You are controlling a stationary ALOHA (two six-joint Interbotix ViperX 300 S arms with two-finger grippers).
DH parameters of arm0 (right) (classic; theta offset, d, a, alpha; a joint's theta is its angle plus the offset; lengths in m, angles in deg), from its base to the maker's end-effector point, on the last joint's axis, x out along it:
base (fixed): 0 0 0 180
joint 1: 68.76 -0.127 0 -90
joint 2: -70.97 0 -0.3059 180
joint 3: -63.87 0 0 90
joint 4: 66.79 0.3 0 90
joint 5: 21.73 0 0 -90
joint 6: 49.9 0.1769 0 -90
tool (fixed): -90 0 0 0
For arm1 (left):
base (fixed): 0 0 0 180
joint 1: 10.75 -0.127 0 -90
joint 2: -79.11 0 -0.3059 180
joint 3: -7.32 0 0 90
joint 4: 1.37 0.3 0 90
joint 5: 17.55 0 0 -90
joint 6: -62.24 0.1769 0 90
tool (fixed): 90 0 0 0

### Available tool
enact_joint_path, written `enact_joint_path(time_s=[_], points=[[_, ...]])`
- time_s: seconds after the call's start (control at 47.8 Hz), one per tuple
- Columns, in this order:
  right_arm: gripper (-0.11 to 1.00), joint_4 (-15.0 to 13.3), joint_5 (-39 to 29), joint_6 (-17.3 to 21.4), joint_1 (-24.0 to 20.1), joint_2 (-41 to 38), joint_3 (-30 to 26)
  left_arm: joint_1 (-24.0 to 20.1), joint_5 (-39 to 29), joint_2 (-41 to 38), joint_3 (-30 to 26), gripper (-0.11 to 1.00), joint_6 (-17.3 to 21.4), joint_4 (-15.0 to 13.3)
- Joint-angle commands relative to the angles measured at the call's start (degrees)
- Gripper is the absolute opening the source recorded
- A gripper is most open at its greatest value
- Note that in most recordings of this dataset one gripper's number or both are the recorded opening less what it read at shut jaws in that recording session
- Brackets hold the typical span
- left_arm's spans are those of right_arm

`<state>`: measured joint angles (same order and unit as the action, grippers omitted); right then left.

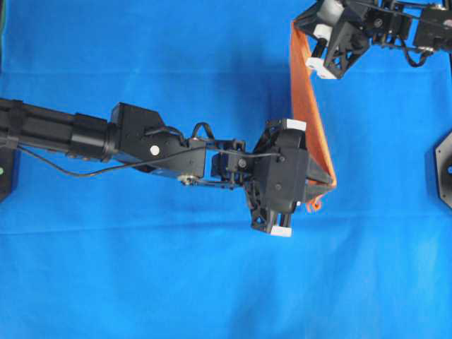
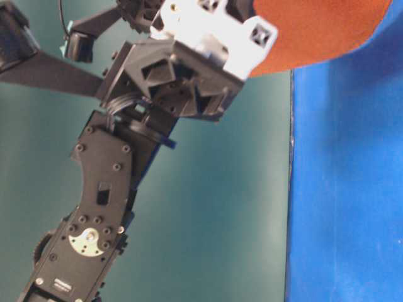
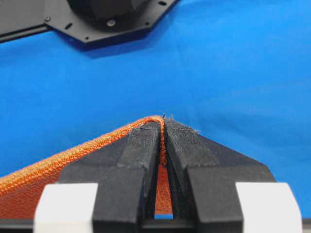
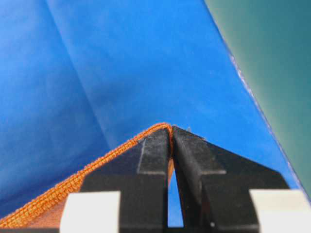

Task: Fold the orange towel.
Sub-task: 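Swing the lifted towel to vertical, left gripper moving toward the bottom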

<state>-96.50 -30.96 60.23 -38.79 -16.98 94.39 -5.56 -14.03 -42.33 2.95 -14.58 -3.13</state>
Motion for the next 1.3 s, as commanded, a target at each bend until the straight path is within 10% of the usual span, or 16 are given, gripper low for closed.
enact_joint_path(time_s=[0.0, 0.627, 1.129, 1.276], points=[[0.03, -0.1, 0.4, 0.3, 2.2, 0.8, -0.9, 2.5, 0.3, 1.6, -1.1, 0.01, 0.3, 0.2], [0.03, -0.3, 5.3, -0.6, -2.8, -18.8, -13.7, 3.2, 8.5, 10.5, 22.7, 0.01, -8.5, -0.4], [0.04, -0.4, 6.1, -0.6, -3.9, -19.3, -11.3, 2.3, 10.7, 9.1, 25.2, 0.04, -10.5, -0.4], [0.38, -0.4, 7.2, -0.6, -4.3, -19.3, -10.2, 2.2, 11.2, 9.0, 25.0, 0.35, -10.5, -0.4]])
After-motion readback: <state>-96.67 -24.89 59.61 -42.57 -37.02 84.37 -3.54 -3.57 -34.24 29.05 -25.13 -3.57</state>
